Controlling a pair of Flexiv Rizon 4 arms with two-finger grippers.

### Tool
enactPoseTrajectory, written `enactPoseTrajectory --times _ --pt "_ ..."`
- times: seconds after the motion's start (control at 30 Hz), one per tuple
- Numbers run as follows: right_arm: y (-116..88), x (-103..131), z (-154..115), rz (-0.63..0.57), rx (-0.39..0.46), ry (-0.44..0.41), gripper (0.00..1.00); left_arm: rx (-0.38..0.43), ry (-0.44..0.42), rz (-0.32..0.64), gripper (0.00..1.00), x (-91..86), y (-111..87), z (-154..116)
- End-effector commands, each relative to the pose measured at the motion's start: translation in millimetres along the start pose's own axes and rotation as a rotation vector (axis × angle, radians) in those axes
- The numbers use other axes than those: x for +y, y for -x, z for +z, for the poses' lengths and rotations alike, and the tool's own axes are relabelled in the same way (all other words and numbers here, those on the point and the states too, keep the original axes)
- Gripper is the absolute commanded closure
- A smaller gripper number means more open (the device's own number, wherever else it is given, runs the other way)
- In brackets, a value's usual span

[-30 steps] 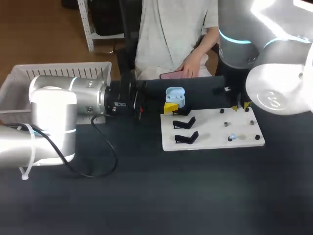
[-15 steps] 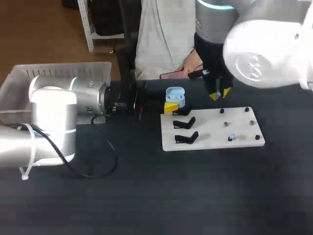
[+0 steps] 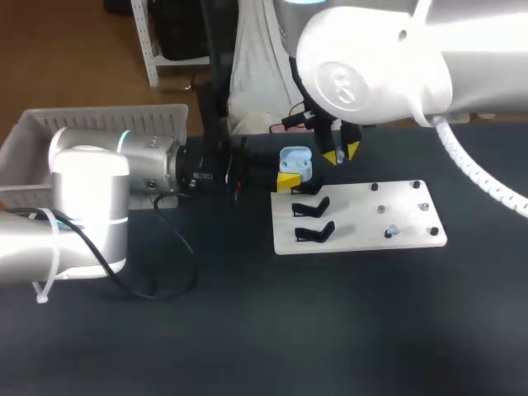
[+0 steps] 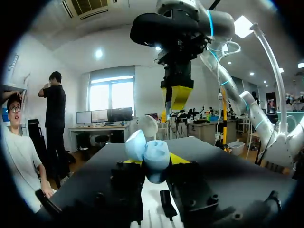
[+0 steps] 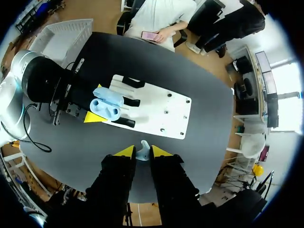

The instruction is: Pick up each earbud case from the left stands, insert the matching earbuds, close the lid, and place the case in the box.

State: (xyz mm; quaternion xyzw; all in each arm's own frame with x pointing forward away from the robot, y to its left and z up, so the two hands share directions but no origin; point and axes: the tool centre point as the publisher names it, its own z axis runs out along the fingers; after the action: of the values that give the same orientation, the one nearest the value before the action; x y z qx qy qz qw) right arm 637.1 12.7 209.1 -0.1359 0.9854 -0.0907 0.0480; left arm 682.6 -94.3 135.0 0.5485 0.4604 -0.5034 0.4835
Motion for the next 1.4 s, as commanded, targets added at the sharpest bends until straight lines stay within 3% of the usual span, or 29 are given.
enactPoseTrajectory --times 0.03,0.33,0.43,0.57,0.73,1.03,1.4 --pt "-1 0 -1 0.001 -0.001 0.000 1.00 -0.001 0.000 0.001 1.00 0.3 -0.4 0" --pt "-1 0 -1 0.001 -0.001 0.000 1.00 -0.001 0.000 0.001 1.00 0.3 -0.4 0" --pt "4 -4 0 0.175 0.033 -0.067 1.00 -0.001 0.000 0.001 1.00 0.3 -0.4 0" --pt "8 -6 -8 0.473 0.055 0.038 1.00 -0.001 0.000 0.001 1.00 0.3 -0.4 0" --pt "10 2 -19 0.597 0.046 0.110 1.00 -0.001 0.000 0.001 1.00 0.3 -0.4 0" --pt "14 16 -10 0.627 0.068 0.131 1.00 -0.001 0.000 0.001 1.00 0.3 -0.4 0" --pt "14 16 -10 0.627 0.068 0.131 1.00 -0.001 0.000 0.001 1.00 0.3 -0.4 0"
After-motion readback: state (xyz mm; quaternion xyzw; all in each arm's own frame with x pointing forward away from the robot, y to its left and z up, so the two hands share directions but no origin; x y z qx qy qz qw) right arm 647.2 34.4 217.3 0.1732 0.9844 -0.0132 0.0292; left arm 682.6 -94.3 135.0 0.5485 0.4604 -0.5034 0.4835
